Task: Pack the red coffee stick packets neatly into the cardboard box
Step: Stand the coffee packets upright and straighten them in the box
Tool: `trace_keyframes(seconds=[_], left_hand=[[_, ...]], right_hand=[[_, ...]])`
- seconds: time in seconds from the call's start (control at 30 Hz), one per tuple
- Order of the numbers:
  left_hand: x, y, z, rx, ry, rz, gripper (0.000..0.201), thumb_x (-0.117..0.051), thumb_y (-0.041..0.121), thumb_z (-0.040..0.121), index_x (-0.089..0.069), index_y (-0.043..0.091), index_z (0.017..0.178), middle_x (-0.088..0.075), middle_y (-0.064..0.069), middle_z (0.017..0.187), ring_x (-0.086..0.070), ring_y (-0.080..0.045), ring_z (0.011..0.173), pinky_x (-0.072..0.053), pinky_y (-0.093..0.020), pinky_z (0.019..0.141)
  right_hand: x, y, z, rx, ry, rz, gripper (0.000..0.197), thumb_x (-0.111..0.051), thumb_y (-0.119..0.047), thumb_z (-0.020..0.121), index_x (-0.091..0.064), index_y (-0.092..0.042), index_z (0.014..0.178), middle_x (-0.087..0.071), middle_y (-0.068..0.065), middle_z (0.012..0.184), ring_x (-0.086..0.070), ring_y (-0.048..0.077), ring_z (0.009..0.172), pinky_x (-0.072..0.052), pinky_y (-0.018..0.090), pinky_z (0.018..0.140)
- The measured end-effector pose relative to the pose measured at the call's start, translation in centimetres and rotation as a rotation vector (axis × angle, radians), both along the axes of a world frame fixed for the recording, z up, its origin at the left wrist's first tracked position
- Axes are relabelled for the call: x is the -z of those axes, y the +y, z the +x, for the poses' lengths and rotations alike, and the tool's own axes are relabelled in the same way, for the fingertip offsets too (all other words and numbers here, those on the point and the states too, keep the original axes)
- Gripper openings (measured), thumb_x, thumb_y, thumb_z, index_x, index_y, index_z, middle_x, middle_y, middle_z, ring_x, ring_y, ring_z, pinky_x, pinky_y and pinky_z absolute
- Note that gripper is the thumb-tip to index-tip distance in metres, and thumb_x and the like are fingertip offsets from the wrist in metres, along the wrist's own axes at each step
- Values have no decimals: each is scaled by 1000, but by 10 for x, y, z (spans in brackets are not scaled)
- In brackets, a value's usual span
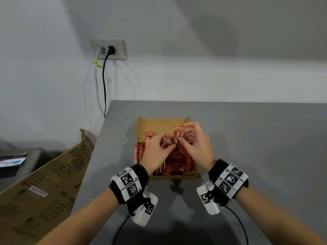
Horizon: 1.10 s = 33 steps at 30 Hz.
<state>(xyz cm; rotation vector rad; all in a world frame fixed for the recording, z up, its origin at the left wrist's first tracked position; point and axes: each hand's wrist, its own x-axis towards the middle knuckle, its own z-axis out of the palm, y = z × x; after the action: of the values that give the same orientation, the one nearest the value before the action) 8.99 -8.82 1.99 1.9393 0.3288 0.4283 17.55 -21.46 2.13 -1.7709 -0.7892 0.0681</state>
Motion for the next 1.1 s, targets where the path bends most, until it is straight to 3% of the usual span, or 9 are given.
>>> trace_keyframes(seconds=[0.07,0.2,0.4,0.5,0.57,0.7,0.9,1.0,1.1], left_hand=[[-2,1,-1,62,45,8,15,-70,13,82,-63,21,94,-70,-1,84,-66,-10,77,-51,-14,71],[-3,2,-6,114,84,-3,17,-73,12,79,-65,20,93,-67,9,83,-61,9,72,-45,-4,67],[4,26,-10,-7,206,272,25,-61,8,79,-60,21,100,-65,12,79,-54,4,62,-47,-18,67],[4,31,-11,-51,186,341,20,-53,6,82,-63,19,93,-67,7,76,-61,-7,71,-52,-27,72],[6,31,-9,-49,180,344,18,-51,7,84,-64,17,90,-67,6,77,-63,-10,73,-54,-31,73],[9,25,-9,-14,165,327,18,-50,8,87,-65,19,86,-65,10,81,-63,-8,68,-52,-20,65],[13,22,-9,12,168,208,19,-49,6,90,-64,18,85,-68,-3,81,-62,-23,67,-50,-20,60],[11,18,-9,38,148,64,27,-40,4,95,-60,16,82,-66,-9,89,-51,-8,56,-41,-12,54],[8,13,-6,-2,37,-147,29,-34,1,97,-59,14,88,-61,-4,86,-40,-5,50,-34,-19,51]], right_hand=[[-1,0,0,-53,4,-41,39,-69,-5,81,-49,-31,102,-62,-7,84,-62,5,77,-52,17,74],[0,-5,4,-106,-10,-194,14,-72,-11,78,-68,-22,85,-67,-7,80,-65,9,76,-55,26,74],[6,-21,1,-263,-80,-541,6,-76,-13,75,-74,-10,80,-55,-23,68,-55,-14,66,-39,3,59],[15,-19,-5,-363,-98,-645,7,-75,-12,77,-74,-9,83,-67,-9,75,-57,-6,60,-45,7,63],[19,-14,-9,-420,-157,-727,7,-71,-8,79,-73,-5,86,-72,3,87,-60,1,69,-50,14,71],[22,-9,-10,-423,-266,-841,10,-63,-3,81,-71,-5,86,-72,6,89,-66,15,81,-49,19,72],[28,-8,-7,-440,-323,-858,13,-61,0,76,-69,-7,85,-70,7,88,-65,19,81,-50,24,70],[23,-8,-3,-410,-234,-828,15,-69,-11,78,-67,-8,93,-68,4,86,-62,14,75,-52,28,72],[13,-8,-2,-284,-113,-617,30,-66,-24,86,-62,-10,112,-63,-3,87,-56,6,72,-48,20,73]])
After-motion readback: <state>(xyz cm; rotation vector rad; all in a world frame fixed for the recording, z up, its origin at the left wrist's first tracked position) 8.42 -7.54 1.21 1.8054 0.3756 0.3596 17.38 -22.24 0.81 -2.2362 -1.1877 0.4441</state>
